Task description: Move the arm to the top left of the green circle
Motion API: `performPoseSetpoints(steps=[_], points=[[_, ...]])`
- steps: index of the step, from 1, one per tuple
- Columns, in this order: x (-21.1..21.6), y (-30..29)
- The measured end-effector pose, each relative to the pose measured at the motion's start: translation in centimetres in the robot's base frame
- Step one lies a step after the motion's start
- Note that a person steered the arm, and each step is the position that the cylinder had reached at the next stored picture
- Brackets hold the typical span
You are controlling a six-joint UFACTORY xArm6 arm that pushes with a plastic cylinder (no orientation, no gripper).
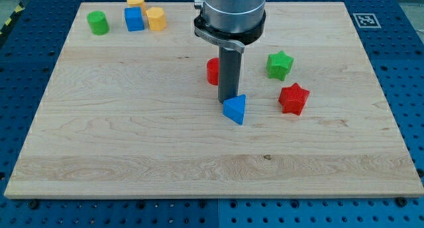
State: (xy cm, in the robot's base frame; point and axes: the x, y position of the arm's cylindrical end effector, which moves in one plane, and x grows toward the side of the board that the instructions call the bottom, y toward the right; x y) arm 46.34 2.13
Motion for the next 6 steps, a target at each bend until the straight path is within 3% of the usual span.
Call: performPoseSetpoints(steps=[2,4,6], points=[[-6.7,-12.8],[-15.7,-31.8],[-22.8,-30.8]])
